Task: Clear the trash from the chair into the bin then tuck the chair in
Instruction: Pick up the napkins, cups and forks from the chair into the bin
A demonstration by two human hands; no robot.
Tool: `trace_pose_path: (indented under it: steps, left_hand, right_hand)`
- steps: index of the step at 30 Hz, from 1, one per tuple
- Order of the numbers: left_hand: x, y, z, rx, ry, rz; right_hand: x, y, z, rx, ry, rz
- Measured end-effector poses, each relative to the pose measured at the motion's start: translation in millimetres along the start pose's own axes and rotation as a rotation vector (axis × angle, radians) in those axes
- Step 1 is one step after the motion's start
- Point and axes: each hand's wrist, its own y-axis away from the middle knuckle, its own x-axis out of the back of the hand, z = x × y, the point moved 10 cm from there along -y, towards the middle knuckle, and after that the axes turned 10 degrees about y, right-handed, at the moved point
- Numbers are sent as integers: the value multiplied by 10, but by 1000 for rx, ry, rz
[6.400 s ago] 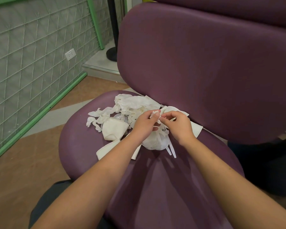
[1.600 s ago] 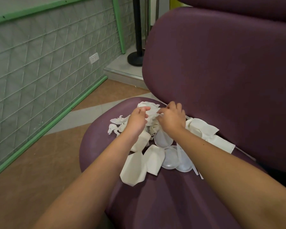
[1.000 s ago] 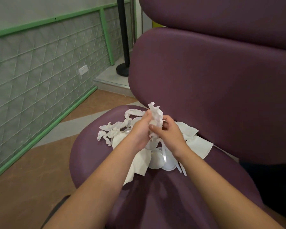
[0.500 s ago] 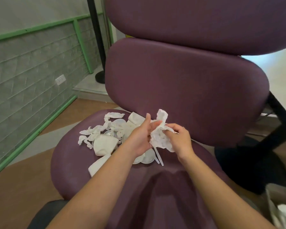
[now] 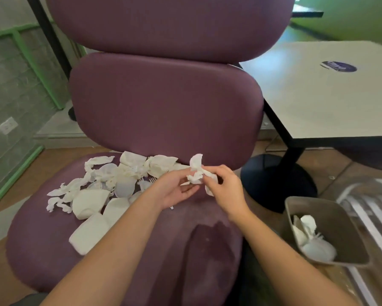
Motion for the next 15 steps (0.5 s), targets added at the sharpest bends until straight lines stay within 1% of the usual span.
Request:
trace_pose_path:
  steps: [2,3,5,7,9,11,13,15]
  left_hand:
    - [-249,-53,-118,1,-87,-53]
    - [-412,-81,-210,14,-143,-83]
    - [-692,-151,-406,31,-239,-123]
    - [-906,-252,-606,34,-293,-126]
    - [-1047,-337,-828,75,-274,-116]
    - [-1179,-431,-1063,134,-283,-108]
    - [-1323,-525,-1252,162,-309,-70]
    - [-1489,-643,-1421,167,-383,-51]
  right_hand:
    - [221,36,146,-78,-59,113]
    - [296,72,220,-112,-116,139]
    - [332,124,378,-181,-244,94]
    - [461,163,619,-264,-293,86]
    - [729,207,884,-363,-268,178]
    - [1061,271,1152,-447,-257,323]
    - [1387,407,1480,-564,-363,475]
    - [1581,520,1821,-698,-472,492]
